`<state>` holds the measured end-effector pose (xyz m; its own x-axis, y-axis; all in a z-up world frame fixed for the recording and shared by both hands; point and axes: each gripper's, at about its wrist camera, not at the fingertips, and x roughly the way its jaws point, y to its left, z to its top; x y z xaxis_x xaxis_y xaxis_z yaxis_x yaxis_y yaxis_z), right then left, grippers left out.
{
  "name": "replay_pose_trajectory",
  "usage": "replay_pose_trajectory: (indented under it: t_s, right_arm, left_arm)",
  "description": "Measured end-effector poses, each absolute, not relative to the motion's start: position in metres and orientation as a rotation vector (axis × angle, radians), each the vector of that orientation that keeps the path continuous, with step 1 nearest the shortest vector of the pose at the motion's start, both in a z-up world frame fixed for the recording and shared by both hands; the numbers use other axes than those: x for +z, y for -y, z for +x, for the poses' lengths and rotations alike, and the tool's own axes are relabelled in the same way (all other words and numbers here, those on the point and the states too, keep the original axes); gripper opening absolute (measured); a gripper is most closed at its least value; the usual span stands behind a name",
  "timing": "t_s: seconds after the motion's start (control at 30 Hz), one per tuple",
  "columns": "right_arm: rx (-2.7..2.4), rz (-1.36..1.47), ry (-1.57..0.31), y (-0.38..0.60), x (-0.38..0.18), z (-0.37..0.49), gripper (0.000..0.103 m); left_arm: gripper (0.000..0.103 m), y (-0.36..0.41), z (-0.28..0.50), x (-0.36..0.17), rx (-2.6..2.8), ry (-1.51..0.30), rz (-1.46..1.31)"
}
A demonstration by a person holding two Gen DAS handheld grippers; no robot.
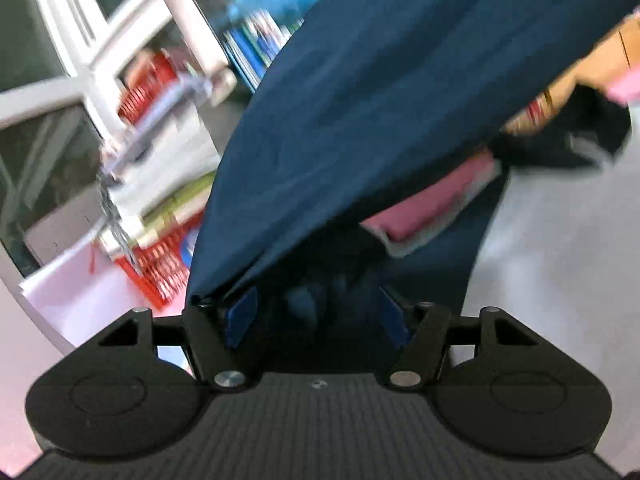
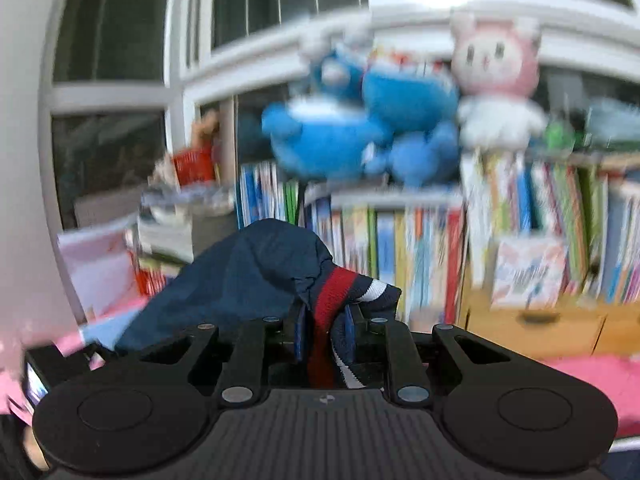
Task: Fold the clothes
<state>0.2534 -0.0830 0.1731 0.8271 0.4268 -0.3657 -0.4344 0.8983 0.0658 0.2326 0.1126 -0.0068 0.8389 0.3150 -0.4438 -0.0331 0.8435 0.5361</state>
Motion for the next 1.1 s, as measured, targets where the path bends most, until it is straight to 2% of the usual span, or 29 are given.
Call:
replay_pose_trajectory:
  t_s: [0.13, 0.23, 0.3, 0.37, 0.5, 0.57, 0.7, 0.9, 1.03, 1.1]
  right_arm:
    - [0.380, -0.084, -0.507, 0.074, 0.128, 0.274, 0.021]
    - [0.309, -0.121, -0.578, 0.082, 0.100, 0.284, 0.021]
    - [0.268, -0.125, -0.616, 0.093, 0.086, 0.287, 0.021]
    - [0.240, -0.118, -0.643, 0.104, 0.076, 0.290, 0.021]
    - [0.176, -0.109, -0.683, 0.130, 0.061, 0.286, 0.021]
    - [0.151, -0.099, -0.691, 0.140, 0.056, 0.286, 0.022]
    - [0.102, -0.104, -0.724, 0.154, 0.047, 0.289, 0.025]
    - [0.120, -0.123, -0.721, 0.151, 0.035, 0.293, 0.032]
    - [0.167, -0.170, -0.692, 0.153, 0.030, 0.292, 0.035]
    - [0.218, -0.165, -0.678, 0.162, 0.027, 0.290, 0.041]
  left_arm:
    - [0.065, -0.110, 0.226, -0.031, 0.182, -0.607, 0.645]
    - [0.065, -0.106, 0.200, -0.017, 0.111, -0.581, 0.631]
    - [0.084, -0.103, 0.177, -0.004, 0.033, -0.572, 0.611]
    - [0.090, -0.097, 0.158, 0.001, -0.016, -0.557, 0.618]
    - [0.090, -0.085, 0.124, 0.008, -0.079, -0.521, 0.653]
    - [0.090, -0.086, 0.134, -0.003, 0.031, -0.518, 0.721]
    - [0.081, -0.114, 0.154, -0.004, 0.063, -0.659, 0.563]
    - [0.088, -0.117, 0.151, 0.033, 0.056, -0.515, 0.448]
    - [0.088, -0.115, 0.172, 0.015, 0.106, -0.545, 0.517]
    - [0.089, -0.121, 0.177, 0.004, 0.121, -0.581, 0.520]
